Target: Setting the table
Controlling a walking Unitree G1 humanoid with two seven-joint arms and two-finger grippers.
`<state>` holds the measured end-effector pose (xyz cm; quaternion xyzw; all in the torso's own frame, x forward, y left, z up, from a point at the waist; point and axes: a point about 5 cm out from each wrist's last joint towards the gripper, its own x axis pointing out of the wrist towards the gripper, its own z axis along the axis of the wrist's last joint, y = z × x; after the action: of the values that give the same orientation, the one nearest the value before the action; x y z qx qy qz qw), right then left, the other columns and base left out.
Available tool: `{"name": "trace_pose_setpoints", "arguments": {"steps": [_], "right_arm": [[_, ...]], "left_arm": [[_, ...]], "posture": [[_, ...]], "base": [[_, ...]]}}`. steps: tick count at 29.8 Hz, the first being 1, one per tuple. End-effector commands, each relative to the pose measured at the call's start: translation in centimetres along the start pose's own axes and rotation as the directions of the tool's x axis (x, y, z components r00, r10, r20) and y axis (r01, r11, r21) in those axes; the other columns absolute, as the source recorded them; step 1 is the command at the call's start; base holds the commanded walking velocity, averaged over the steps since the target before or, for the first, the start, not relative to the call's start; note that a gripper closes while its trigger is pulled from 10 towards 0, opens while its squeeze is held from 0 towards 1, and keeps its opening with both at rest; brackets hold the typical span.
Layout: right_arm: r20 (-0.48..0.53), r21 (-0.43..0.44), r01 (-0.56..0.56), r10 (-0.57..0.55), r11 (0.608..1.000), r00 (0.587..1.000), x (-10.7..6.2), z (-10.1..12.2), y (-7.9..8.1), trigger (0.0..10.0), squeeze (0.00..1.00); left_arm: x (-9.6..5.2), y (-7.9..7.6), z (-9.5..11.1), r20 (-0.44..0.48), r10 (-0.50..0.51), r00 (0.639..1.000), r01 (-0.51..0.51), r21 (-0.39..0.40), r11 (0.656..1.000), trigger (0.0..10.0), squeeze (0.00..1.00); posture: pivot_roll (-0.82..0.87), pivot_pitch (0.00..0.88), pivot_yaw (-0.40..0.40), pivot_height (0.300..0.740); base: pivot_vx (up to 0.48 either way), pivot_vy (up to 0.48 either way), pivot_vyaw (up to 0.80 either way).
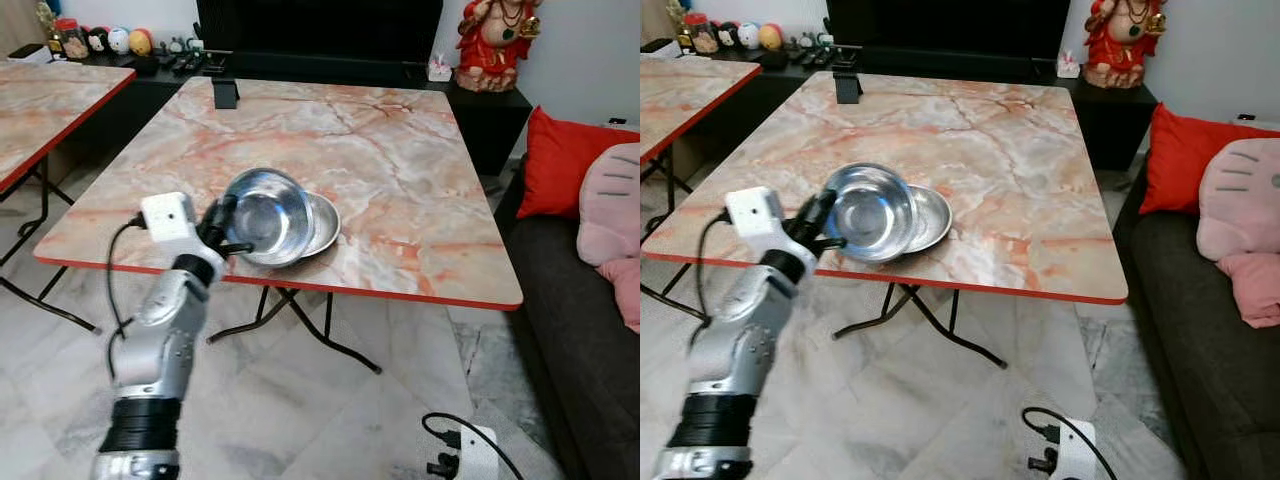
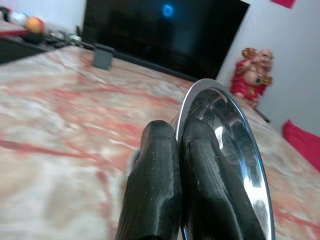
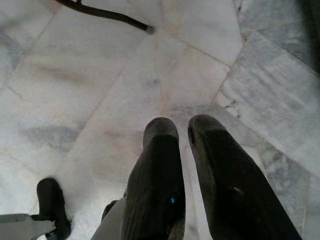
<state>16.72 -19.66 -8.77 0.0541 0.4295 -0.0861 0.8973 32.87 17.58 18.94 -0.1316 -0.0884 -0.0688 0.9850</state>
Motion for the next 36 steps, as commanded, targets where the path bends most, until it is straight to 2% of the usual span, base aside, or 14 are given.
{"name": "trace_pose_setpoints", "arguments": {"steps": [1,5,6,8,12,17,30,36], "right_arm": [[-0.013,0.005,0.005,-0.005,1.000,1.000,0.0,-0.2,-0.2,10.0,0.00],[-0.017,0.007,0.006,-0.006,1.000,1.000,-0.1,-0.3,-0.3,10.0,0.00],[-0.022,0.007,0.009,-0.009,1.000,1.000,-0.1,-0.4,-0.4,10.0,0.00],[-0.024,0.006,0.009,-0.009,1.000,1.000,-0.1,-0.5,-0.4,10.0,0.00],[-0.039,0.011,0.012,-0.012,1.000,0.999,-0.2,-0.7,-0.7,10.0,0.00],[-0.044,0.016,0.014,-0.013,1.000,0.999,-0.2,-0.8,-0.8,10.0,0.00],[-0.051,0.012,0.011,-0.010,1.000,0.999,-0.3,-1.1,-0.9,10.0,0.00],[-0.047,0.014,0.001,0.000,1.000,0.999,-0.1,-0.7,0.0,10.0,0.00]], "left_arm": [[0.2,-0.1,0.6,0.013,-0.025,1.000,0.024,0.030,0.999,10.0,0.00],[0.2,0.2,0.8,0.020,-0.014,1.000,0.014,0.029,0.999,10.0,0.00],[0.2,0.3,0.7,0.022,0.000,1.000,0.001,-0.019,1.000,10.0,0.00],[0.2,0.3,0.7,0.022,0.003,1.000,-0.003,-0.030,1.000,10.0,0.00],[0.2,-0.4,0.3,0.026,0.002,1.000,0.000,-0.083,0.997,10.0,0.00],[0.3,-0.6,0.3,0.032,-0.002,0.999,0.005,-0.091,0.996,10.0,0.00],[0.3,-0.7,0.4,0.033,-0.004,0.999,0.007,-0.090,0.996,10.0,0.00],[0.4,-1.5,0.1,0.033,-0.015,0.999,0.019,-0.113,0.993,10.0,0.00]], "posture": [[0.04,0.000,-0.031,0.740],[0.04,0.000,-0.029,0.740],[0.04,0.000,-0.030,0.740],[0.04,0.000,-0.030,0.740],[0.03,0.000,-0.033,0.740],[0.03,0.000,-0.031,0.740],[0.04,0.000,-0.030,0.740],[0.03,0.000,-0.030,0.740]], "base": [[0.000,0.000,0.00],[0.000,0.000,0.00],[0.000,0.000,0.00],[0.000,0.000,0.00],[0.000,0.000,0.00],[0.000,0.000,-0.59],[0.337,0.000,0.00],[0.366,0.000,0.00]]}}
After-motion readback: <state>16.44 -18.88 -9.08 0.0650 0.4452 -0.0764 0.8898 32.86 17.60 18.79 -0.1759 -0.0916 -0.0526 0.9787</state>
